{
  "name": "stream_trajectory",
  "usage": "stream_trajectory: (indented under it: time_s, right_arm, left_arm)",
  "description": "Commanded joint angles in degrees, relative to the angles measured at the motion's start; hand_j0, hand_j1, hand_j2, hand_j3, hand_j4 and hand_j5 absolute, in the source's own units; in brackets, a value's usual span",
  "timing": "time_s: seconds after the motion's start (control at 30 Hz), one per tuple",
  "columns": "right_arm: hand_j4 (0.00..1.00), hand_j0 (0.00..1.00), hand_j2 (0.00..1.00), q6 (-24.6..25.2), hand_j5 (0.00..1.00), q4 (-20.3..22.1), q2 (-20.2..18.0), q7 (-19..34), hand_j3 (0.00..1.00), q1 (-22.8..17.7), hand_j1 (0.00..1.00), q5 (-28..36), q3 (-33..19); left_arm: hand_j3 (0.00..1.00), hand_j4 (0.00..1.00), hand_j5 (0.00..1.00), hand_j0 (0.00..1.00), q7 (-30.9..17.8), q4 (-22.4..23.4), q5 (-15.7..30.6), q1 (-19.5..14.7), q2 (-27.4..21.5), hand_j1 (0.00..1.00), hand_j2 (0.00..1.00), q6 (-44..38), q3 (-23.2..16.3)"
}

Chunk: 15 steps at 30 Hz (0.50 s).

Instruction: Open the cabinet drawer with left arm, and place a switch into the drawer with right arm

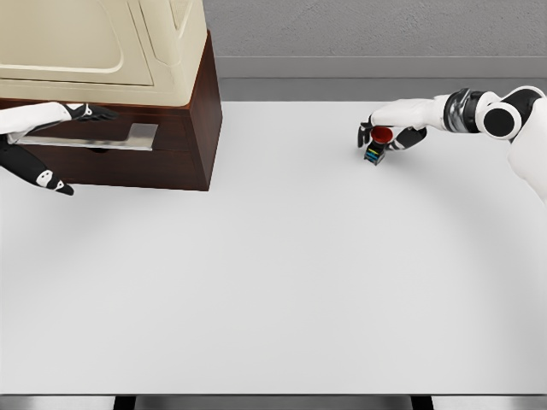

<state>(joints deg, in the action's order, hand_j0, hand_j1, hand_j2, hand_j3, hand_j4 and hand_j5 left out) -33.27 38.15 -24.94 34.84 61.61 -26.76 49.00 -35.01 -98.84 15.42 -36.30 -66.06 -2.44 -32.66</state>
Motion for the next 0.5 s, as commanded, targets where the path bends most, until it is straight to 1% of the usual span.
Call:
stream_trajectory:
  time_s: [0.0,0.03,0.33,0.47]
  right_arm:
    - [0.52,0.52,0.52,0.04,0.52,0.00,-0.03,0.05,0.52,0.00,0.52,0.04,-0.05]
    - [0.50,0.50,0.50,0.04,0.50,0.00,0.06,0.05,0.50,0.00,0.50,0.04,-0.05]
    - [0.50,0.50,0.50,-0.48,0.50,0.35,-0.03,0.16,0.50,0.53,0.50,0.04,-0.14]
    - [0.49,0.49,0.49,-0.66,0.49,0.79,-0.03,0.16,0.49,1.05,0.49,0.04,-0.14]
  left_arm:
    - [1.00,1.00,1.00,1.00,0.01,0.49,0.05,0.00,0.14,1.00,1.00,-0.02,-0.21]
    - [1.00,1.00,1.00,1.00,0.01,0.49,0.05,0.00,0.14,1.00,1.00,-0.02,-0.21]
    - [1.00,1.00,1.00,1.00,0.01,0.22,0.31,0.79,0.40,1.00,1.00,0.06,-0.21]
    - [1.00,1.00,1.00,1.00,0.01,0.22,0.22,0.79,0.40,1.00,1.00,0.06,-0.21]
